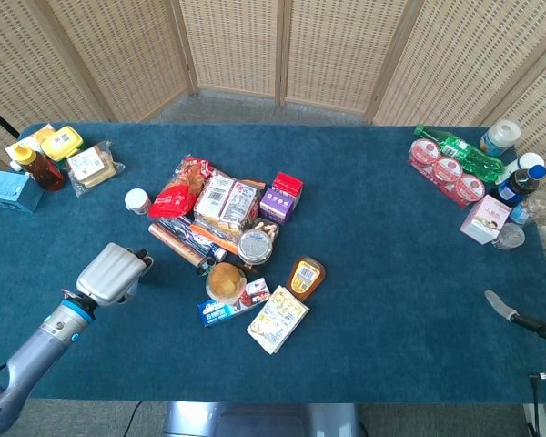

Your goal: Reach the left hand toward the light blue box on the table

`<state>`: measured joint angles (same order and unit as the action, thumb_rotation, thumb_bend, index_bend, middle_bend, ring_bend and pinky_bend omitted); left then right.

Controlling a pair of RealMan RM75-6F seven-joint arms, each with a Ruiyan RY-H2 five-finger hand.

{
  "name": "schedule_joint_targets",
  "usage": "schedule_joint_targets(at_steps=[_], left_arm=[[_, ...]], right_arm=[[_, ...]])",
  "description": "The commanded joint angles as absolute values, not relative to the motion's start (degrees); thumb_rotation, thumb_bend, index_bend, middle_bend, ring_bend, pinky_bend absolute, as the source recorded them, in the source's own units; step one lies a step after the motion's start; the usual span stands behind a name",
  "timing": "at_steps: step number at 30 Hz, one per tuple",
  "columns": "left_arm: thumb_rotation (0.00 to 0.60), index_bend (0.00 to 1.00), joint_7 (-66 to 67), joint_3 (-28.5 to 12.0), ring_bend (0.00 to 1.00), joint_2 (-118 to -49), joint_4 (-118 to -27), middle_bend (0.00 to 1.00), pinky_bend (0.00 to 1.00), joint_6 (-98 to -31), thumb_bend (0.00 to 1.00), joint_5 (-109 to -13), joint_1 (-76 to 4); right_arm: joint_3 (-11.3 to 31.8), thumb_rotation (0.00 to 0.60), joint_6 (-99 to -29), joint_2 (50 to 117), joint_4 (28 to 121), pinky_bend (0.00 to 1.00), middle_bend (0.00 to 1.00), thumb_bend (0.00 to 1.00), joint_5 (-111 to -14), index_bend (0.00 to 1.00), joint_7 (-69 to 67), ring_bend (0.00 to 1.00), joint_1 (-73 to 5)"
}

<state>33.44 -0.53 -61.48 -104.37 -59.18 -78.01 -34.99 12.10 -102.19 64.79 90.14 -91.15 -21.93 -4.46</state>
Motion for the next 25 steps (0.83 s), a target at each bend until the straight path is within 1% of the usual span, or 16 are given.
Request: schedule_joint_targets(at_steps=[1, 12, 25], left_arm=[[0.600, 0.72, 33.94, -1.60, 0.69, -59.07, -107.00, 0.74, 0.78, -60.73, 0.15, -78.28, -34.78], [0.600, 0.72, 35.41, -4.35, 0.69, -50.53, -115.24, 0.74, 0.78, -64.28, 0.16, -79.13, -34.20], [0.600, 0.72, 35.15, -5.97, 0.70, -45.46, -119.16, 0.74, 0.78, -66.06, 0.16, -79.89, -33.10]], right_arm=[[12.15, 0.600, -102.31, 64.73, 90.20, 0.00, 0.00, 0.00, -91.11, 0.10, -22.05, 0.00, -4.39], [12.35, 0.600, -102.35, 64.51, 90.34, 0.00, 0.00, 0.00, -90.78, 0.10, -22.57, 0.00, -4.26], [12.36, 0.600, -102.55, 64.44, 90.66, 0.00, 0.00, 0.00, -90.98, 0.09, -22.39, 0.00, -4.16]])
